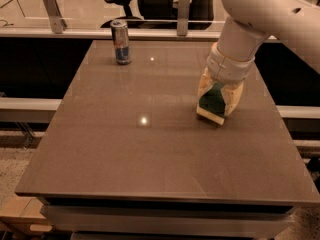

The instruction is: Move sponge near redbull can

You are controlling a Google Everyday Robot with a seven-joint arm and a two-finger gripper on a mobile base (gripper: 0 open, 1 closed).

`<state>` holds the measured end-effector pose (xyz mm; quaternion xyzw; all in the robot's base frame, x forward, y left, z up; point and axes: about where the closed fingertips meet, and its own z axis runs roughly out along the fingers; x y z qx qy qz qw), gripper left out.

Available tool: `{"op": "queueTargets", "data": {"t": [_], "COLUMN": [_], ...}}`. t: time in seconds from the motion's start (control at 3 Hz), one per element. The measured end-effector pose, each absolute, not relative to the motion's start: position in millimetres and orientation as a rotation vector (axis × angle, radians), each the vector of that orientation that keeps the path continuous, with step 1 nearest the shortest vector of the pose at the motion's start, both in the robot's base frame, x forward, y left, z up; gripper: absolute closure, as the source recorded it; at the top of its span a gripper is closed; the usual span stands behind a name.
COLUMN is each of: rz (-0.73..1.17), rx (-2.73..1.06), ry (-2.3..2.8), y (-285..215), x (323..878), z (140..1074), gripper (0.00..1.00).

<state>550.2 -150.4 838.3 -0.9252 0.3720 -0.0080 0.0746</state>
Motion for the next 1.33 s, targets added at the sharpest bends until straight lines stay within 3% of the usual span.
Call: {"op": "queueTargets", "data": {"t": [1.33], "rz": [-0.072], "rx": [-2.511], "ry": [1.282], "y": [-98], "x": [589], "z": [904], "gripper": [1.0]}}
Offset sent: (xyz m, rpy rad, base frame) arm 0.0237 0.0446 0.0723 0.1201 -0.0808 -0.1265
